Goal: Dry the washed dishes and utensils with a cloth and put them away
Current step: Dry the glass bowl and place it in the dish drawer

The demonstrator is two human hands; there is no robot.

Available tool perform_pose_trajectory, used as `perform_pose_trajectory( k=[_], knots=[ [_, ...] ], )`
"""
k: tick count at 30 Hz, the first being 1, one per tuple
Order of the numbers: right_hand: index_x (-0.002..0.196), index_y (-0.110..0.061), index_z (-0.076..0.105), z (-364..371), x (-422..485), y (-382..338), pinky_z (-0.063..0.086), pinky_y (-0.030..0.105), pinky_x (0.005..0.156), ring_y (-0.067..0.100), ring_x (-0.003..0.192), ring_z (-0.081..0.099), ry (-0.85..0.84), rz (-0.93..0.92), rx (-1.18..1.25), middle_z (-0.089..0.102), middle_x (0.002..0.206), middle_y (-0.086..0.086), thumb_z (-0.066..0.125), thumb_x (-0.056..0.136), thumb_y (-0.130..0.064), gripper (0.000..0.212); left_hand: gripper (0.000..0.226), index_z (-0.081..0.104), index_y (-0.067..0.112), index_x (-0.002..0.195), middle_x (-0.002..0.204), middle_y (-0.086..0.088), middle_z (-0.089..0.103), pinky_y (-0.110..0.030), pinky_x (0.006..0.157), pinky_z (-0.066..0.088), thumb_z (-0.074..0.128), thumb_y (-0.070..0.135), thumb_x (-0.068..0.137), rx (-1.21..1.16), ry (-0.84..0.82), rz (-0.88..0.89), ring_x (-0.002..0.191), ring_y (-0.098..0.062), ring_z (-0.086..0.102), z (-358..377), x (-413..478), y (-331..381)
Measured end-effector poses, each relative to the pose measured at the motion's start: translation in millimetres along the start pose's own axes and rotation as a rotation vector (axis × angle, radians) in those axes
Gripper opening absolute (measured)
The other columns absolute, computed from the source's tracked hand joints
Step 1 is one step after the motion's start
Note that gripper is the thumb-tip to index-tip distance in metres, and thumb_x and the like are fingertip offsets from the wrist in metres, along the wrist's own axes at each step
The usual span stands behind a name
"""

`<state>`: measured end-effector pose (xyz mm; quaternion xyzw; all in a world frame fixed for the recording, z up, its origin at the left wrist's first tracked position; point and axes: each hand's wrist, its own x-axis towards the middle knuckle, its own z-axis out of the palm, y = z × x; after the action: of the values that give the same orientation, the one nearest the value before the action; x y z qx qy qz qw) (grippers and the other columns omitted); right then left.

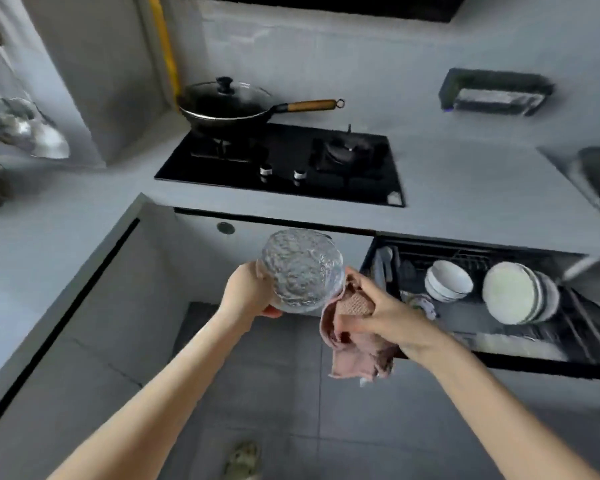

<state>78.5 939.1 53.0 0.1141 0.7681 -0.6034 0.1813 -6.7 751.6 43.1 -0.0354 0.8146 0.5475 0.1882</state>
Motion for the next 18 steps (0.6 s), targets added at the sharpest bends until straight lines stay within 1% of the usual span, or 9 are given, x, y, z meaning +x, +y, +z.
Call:
perform_pose_trajectory(
  k=[2, 4, 5, 7, 10, 12, 14, 16, 18],
  knots=[
    [0.14, -0.047, 0.032, -26.7, -3.0, 14.0, 0.035, 0.027, 0.106, -0.002, 0.12, 0.039, 0.082, 0.017, 0.129, 0.037, 0.131, -0.031, 0.063, 0.058, -0.063, 0.088, 0.026, 0.057, 0.014, 0.069, 0.071, -0.01, 0.065, -0.03, 0.047, 0.056, 0.044, 0.0, 0.086, 0.054, -0.078, 0.033, 0.058, -0.026, 0.063, 42.3, 8.9, 16.0],
    [0.14, -0.046, 0.036, -55.0, -3.2, 27.9, 0.03, 0.043, 0.113, 0.007, 0.131, 0.039, 0.226, 0.036, 0.264, 0.039, 0.144, -0.02, 0.059, 0.056, -0.077, 0.092, 0.024, 0.054, 0.013, 0.073, 0.072, -0.011, 0.064, -0.031, 0.048, 0.056, 0.04, 0.001, 0.089, 0.113, -0.149, 0.062, 0.056, -0.028, 0.063, 80.9, 18.9, 30.5],
    [0.139, -0.045, 0.037, -70.3, -2.0, 36.5, 0.037, 0.045, 0.109, 0.012, 0.13, 0.044, 0.29, 0.052, 0.31, 0.044, 0.144, -0.014, 0.063, 0.056, -0.076, 0.093, 0.021, 0.054, 0.009, 0.079, 0.076, -0.014, 0.064, -0.032, 0.047, 0.056, 0.038, 0.003, 0.091, 0.14, -0.183, 0.074, 0.054, -0.027, 0.064, 99.5, 25.9, 36.6],
    [0.142, -0.035, 0.039, -100.8, -1.9, 51.5, 0.05, 0.038, 0.093, 0.016, 0.116, 0.058, 0.362, 0.079, 0.394, 0.059, 0.133, -0.003, 0.07, 0.063, -0.06, 0.089, 0.018, 0.052, 0.002, 0.091, 0.077, -0.018, 0.066, -0.027, 0.04, 0.054, 0.034, 0.006, 0.094, 0.189, -0.245, 0.099, 0.043, -0.021, 0.062, 135.3, 41.4, 48.0],
    [0.139, -0.028, 0.044, -148.7, 0.8, 73.1, 0.052, 0.039, 0.09, 0.02, 0.104, 0.067, 0.39, 0.08, 0.461, 0.072, 0.11, 0.005, 0.07, 0.076, -0.039, 0.07, 0.024, 0.051, 0.002, 0.087, 0.066, -0.017, 0.071, -0.018, 0.043, 0.051, 0.031, 0.012, 0.095, 0.31, -0.357, 0.148, 0.04, -0.016, 0.063, 182.9, 69.1, 62.6],
    [0.133, -0.028, 0.049, -179.3, 5.5, 83.6, 0.054, 0.033, 0.083, 0.015, 0.101, 0.068, 0.44, 0.094, 0.428, 0.073, 0.106, 0.007, 0.065, 0.086, -0.028, 0.05, 0.018, 0.05, 0.007, 0.085, 0.057, -0.007, 0.069, -0.018, 0.047, 0.052, 0.038, 0.015, 0.096, 0.234, -0.484, 0.113, 0.044, -0.016, 0.065, 210.6, 89.5, 69.7],
    [0.127, -0.025, 0.056, -209.5, 13.7, 94.2, 0.053, 0.024, 0.078, 0.004, 0.099, 0.067, 0.491, 0.13, 0.403, 0.072, 0.108, 0.003, 0.066, 0.085, -0.029, 0.043, 0.014, 0.053, 0.012, 0.091, 0.063, -0.005, 0.069, -0.023, 0.052, 0.056, 0.051, 0.025, 0.096, 0.058, -0.652, -0.001, 0.051, -0.016, 0.067, 234.1, 107.3, 78.1],
    [0.109, -0.026, 0.07, -237.6, 21.3, 100.9, 0.05, 0.032, 0.091, 0.004, 0.109, 0.062, 0.52, 0.203, 0.369, 0.066, 0.123, 0.001, 0.075, 0.071, -0.042, 0.042, 0.026, 0.056, 0.018, 0.098, 0.078, -0.009, 0.069, -0.028, 0.061, 0.059, 0.051, 0.043, 0.092, -0.01, -0.754, -0.107, 0.067, -0.02, 0.07, 253.2, 125.4, 84.3],
    [0.108, -0.035, 0.066, -263.4, 28.7, 107.3, 0.05, 0.034, 0.088, 0.011, 0.109, 0.064, 0.524, 0.257, 0.362, 0.07, 0.115, 0.002, 0.075, 0.07, -0.041, 0.039, 0.043, 0.057, 0.014, 0.103, 0.088, -0.013, 0.067, -0.031, 0.067, 0.06, 0.05, 0.054, 0.088, -0.007, -0.736, -0.158, 0.078, -0.023, 0.069, 272.6, 145.3, 80.4]
  ],
)
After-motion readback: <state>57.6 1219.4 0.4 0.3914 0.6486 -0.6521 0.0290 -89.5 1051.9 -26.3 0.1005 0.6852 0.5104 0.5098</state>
